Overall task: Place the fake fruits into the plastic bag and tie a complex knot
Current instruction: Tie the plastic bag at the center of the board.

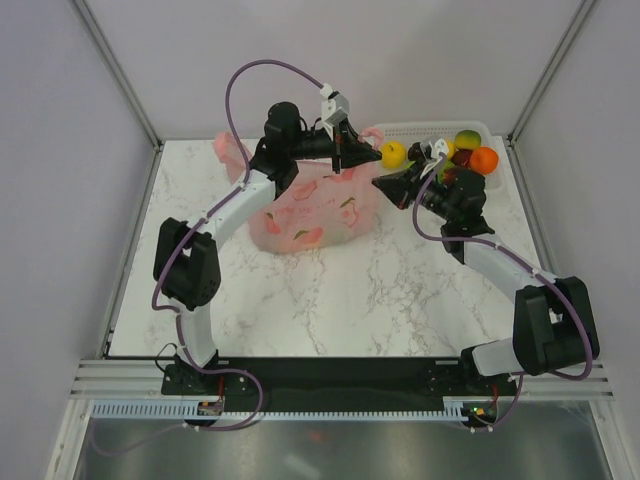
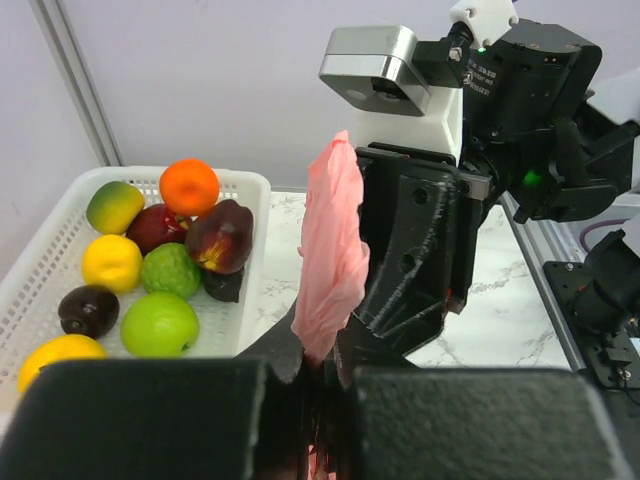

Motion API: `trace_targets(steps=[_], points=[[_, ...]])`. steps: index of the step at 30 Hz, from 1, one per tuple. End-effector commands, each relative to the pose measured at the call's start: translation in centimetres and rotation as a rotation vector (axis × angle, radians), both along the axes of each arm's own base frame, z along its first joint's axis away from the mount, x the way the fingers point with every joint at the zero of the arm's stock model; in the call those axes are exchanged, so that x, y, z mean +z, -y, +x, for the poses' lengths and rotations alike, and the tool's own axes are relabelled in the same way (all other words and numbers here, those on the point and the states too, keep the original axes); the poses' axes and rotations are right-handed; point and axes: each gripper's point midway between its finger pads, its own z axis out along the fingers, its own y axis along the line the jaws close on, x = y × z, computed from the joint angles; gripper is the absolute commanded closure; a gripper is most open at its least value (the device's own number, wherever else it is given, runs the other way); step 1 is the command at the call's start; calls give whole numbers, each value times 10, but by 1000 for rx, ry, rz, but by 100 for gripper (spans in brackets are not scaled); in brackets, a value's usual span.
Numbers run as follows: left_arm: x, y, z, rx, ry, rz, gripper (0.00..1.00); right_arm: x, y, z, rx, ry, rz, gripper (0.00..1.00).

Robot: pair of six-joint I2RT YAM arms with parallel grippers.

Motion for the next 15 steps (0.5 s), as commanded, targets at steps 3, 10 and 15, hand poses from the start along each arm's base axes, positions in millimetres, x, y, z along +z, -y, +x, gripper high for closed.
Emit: trace_targets(steps=[3, 10, 15], points=[[26, 2, 6, 46, 38, -29, 98, 31, -5, -1, -5, 94, 3, 50], [23, 4, 11, 96, 26, -23, 98, 45, -8, 2, -142, 158, 16, 2], [20, 7, 13, 129, 28, -20, 98, 58, -13, 7, -214, 189, 76, 2]])
